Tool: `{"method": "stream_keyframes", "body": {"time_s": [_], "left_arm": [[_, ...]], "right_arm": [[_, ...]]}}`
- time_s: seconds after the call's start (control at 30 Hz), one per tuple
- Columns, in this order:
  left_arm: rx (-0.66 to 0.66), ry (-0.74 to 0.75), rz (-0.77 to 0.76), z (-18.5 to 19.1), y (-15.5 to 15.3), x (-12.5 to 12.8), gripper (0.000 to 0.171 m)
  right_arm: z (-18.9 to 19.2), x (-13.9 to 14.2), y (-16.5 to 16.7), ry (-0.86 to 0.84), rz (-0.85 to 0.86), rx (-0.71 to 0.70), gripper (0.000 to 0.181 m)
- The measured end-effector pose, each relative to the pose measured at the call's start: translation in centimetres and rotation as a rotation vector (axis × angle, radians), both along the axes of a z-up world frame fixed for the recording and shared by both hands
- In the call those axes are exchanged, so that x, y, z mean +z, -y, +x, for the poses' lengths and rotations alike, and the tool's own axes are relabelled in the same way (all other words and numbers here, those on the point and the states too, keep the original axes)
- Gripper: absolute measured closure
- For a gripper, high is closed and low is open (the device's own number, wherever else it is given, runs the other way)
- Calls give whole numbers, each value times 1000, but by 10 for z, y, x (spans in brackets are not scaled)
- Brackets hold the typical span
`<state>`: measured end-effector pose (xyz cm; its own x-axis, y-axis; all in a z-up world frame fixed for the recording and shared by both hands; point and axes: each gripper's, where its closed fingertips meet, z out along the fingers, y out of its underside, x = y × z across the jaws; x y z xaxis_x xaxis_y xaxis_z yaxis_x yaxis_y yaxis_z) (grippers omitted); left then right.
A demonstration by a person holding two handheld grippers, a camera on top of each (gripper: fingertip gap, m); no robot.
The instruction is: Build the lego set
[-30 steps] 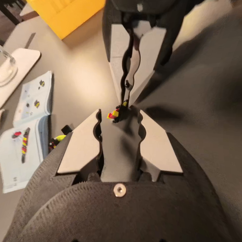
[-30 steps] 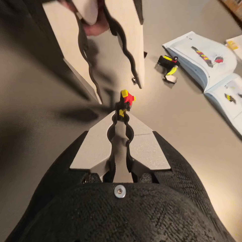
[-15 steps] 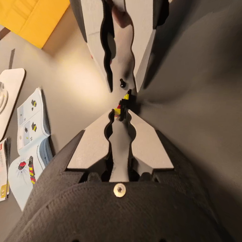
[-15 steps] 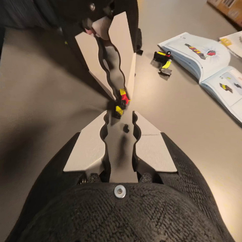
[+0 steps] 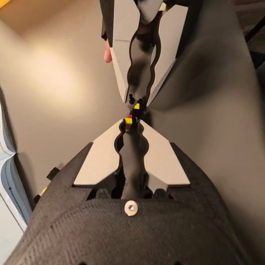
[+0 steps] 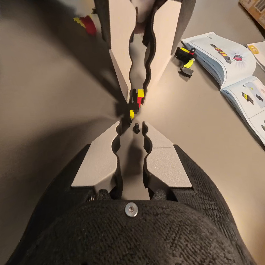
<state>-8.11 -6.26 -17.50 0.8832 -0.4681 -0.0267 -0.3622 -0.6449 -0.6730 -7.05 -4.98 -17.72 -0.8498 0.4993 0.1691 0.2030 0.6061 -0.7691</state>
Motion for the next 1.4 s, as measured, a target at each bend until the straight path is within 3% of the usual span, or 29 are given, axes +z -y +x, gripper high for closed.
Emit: {"method": "stream_keyframes", "body": {"time_s": [0.43, 1.4], "left_arm": [[-33, 192, -22, 3, -8, 1, 156], [-85, 147, 46, -1, -8, 1, 156]], "right_arm": [[0, -2, -7, 64, -30, -14, 164], [-4, -3, -5, 121, -54, 53, 171]]}}
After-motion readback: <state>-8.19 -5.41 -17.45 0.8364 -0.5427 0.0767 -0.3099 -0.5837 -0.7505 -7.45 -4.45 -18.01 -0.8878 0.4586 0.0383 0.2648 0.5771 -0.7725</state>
